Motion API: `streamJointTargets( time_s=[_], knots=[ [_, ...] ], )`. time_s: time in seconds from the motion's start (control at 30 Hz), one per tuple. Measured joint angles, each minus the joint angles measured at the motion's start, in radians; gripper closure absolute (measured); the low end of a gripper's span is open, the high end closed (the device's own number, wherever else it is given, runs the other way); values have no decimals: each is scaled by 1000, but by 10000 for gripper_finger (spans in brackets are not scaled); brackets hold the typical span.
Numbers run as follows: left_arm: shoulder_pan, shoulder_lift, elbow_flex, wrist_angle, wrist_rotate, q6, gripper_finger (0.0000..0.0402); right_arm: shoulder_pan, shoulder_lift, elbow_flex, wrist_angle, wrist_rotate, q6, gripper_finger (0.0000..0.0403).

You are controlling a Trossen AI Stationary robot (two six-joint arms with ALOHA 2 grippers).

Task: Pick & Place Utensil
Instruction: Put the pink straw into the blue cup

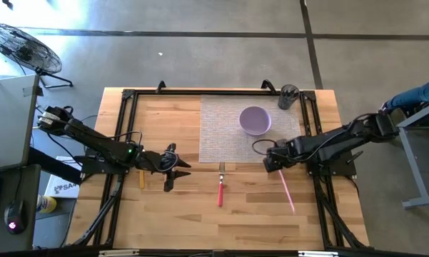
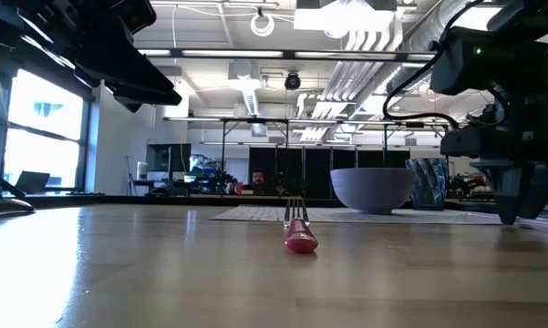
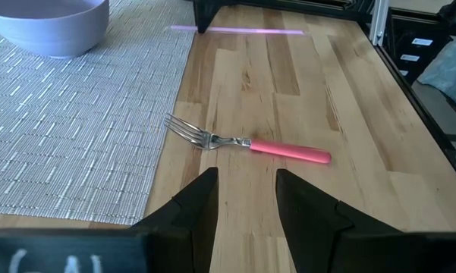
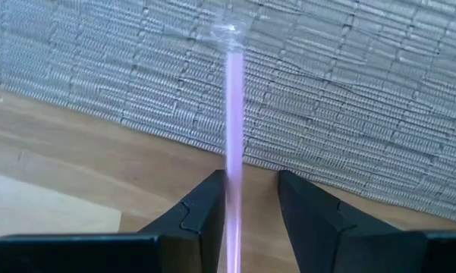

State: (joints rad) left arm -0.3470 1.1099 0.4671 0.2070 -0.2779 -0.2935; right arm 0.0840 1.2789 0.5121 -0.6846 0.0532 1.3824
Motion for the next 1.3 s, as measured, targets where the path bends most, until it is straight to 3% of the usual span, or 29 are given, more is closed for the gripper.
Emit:
streamJointTargets(
  time_s=[0.2,0.57,0.7,0.87,0.97,1.1,1.3],
  knots=[
    [0,0,0,0,0,0,273,-1,1,-1,11,-1,-83,294],
    [0,0,0,0,0,0,273,40,4,9,-17,6,-78,371],
    [0,0,0,0,0,0,273,42,4,82,-105,-10,-97,397],
    [0,0,0,0,0,0,273,38,4,211,-235,17,-162,391],
    [0,0,0,0,0,0,273,24,-2,311,-344,145,-192,388],
    [0,0,0,0,0,0,273,-16,-50,441,-438,424,-225,398],
    [0,0,0,0,0,0,273,-110,-172,561,-400,839,-380,399]
  ],
)
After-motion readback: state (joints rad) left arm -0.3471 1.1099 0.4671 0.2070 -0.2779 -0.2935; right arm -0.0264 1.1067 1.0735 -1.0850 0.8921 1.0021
